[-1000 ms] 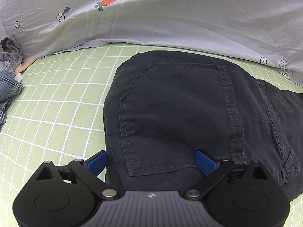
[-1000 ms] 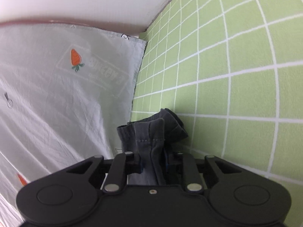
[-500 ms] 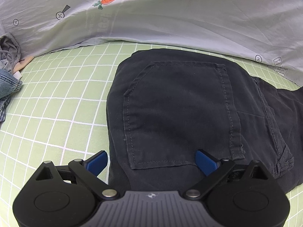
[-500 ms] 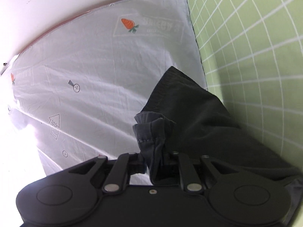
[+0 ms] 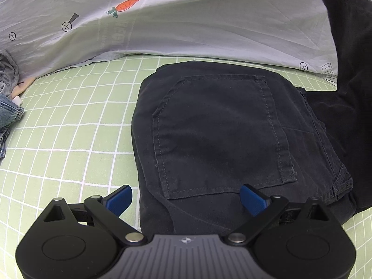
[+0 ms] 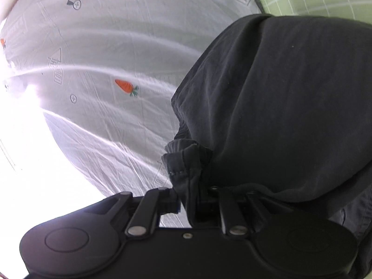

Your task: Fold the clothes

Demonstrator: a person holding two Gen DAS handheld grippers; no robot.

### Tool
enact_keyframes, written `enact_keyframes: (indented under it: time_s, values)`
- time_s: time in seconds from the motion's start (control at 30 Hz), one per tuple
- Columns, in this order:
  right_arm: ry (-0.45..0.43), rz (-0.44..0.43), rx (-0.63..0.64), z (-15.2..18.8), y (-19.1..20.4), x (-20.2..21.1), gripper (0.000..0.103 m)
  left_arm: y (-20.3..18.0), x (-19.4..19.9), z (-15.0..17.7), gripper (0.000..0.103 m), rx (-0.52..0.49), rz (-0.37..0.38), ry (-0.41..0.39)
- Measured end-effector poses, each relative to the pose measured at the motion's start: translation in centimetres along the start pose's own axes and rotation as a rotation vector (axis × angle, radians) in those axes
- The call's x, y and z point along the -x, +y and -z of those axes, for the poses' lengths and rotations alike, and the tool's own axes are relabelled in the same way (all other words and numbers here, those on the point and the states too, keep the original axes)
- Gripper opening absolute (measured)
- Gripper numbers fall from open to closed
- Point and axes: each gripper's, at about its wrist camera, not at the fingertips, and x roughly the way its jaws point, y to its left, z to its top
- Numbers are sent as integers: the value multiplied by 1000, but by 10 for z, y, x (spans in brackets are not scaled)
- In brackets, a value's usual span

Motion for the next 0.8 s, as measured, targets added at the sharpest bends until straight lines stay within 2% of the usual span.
enact_keyframes:
  time_s: [0.23,0.43,0.57,0.67,0.7,0.77,0.8]
  values:
    - [152,111,-35,50,-38,-35,12,4,4,6,99,-23,8,2]
    - [254,324,5,74,-74,-42,11,12,5,13,98,-2,17,12]
    - [242,426,-59,71,-95,-34,13,16,6,17,98,10,18,16]
    - [252,448,-33,70,-93,-39,16,18,8,19,98,31,26,18]
    - [254,453,-26,69,-91,-41,21,19,9,19,98,38,28,19]
    - [260,444,-28,69,-86,-42,68,20,10,20,98,48,31,18]
    - [254,432,-23,69,-84,-43,74,21,12,20,98,50,30,16]
